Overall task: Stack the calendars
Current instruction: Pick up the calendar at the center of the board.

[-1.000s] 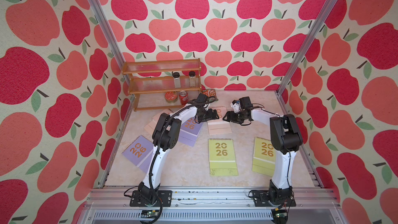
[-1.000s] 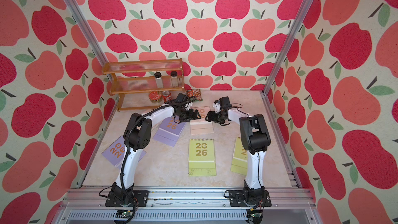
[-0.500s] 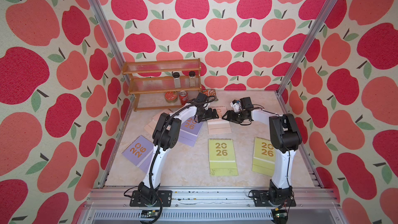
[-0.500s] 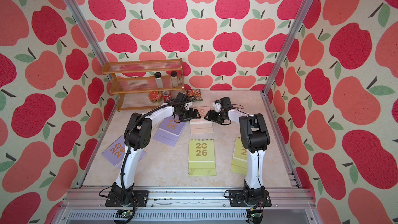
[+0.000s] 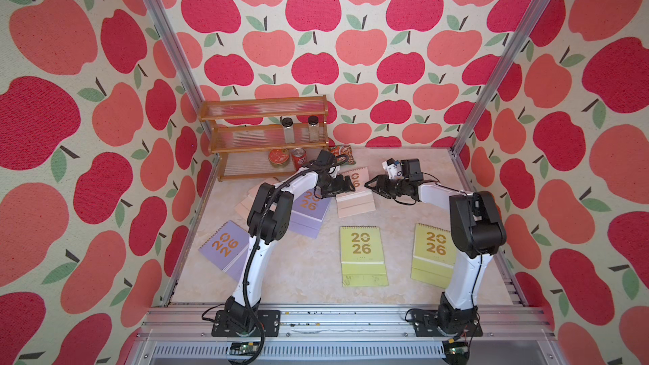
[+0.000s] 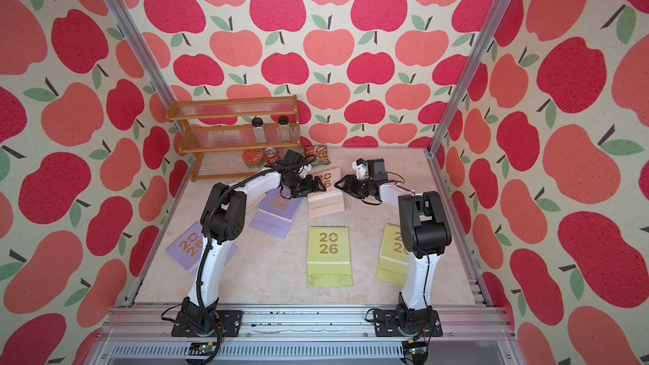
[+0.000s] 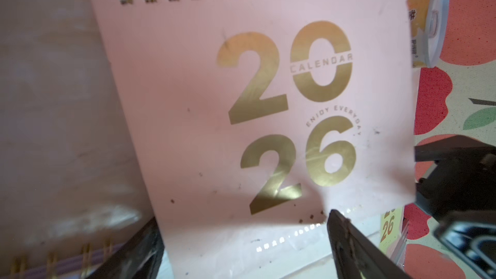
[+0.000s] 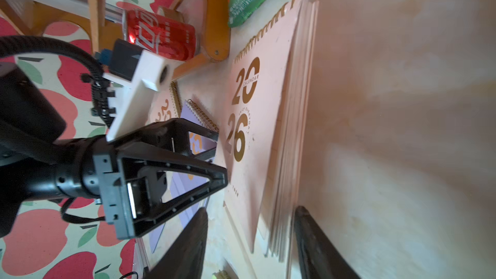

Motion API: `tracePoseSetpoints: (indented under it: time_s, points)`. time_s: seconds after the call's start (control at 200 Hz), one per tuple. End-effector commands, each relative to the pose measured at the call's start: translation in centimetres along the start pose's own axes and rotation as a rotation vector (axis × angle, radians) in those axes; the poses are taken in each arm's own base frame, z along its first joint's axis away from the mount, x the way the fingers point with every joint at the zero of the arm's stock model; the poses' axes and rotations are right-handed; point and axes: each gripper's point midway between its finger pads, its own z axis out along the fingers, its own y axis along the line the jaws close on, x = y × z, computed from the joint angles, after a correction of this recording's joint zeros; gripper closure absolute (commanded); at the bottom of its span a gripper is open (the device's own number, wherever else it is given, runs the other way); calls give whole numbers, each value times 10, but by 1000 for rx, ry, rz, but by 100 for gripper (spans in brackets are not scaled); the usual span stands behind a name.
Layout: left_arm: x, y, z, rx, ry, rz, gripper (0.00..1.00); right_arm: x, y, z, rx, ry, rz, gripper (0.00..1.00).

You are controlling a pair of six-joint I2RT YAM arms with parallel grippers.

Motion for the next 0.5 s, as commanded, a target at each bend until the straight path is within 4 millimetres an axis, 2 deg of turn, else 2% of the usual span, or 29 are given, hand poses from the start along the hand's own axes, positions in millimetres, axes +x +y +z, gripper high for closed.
tracePoseSetpoints:
  time_s: [0.0, 0.275, 0.495]
  points:
    - [25, 14, 26, 1, 86, -19, 10, 8, 25, -1, -98, 27, -1, 48]
    - [30, 11, 29, 3, 99, 1, 11, 19, 17, 7, -82, 49, 21, 50]
    - [33, 8, 30, 6, 105, 17, 11, 16, 15, 11, -76, 46, 19, 65]
